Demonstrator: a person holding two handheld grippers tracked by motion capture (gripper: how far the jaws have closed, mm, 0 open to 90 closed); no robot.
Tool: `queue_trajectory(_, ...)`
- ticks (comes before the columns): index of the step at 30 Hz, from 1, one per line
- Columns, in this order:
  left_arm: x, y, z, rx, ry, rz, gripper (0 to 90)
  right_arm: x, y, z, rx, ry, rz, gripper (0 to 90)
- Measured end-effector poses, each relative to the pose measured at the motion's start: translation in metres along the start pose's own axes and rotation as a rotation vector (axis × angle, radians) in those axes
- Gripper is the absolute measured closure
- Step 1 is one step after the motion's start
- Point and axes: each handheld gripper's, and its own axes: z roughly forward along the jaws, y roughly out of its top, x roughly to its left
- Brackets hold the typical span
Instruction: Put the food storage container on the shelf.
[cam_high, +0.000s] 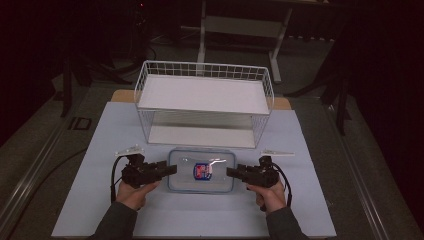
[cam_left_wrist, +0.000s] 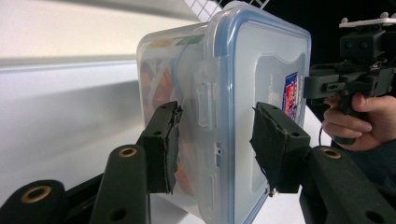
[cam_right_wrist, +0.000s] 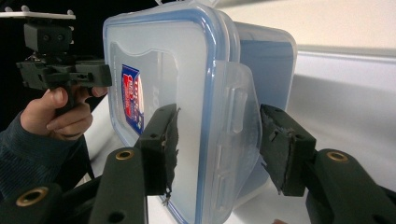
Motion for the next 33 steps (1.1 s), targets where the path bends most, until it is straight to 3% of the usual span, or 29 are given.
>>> queue_trajectory(21, -0.017, 0.031, -0.007, -0.047, -0.008, 0.047, 52.2, 0.013, 0.030, -0.018, -0.053, 0.007, -0.056, 49.4)
queue_trajectory(33, -0.029, 0.061, -0.016, -0.081, -0.014, 0.080, 52.2, 0.026, 0.058, -0.029, -0.084, 0.005, -0.096, 49.7)
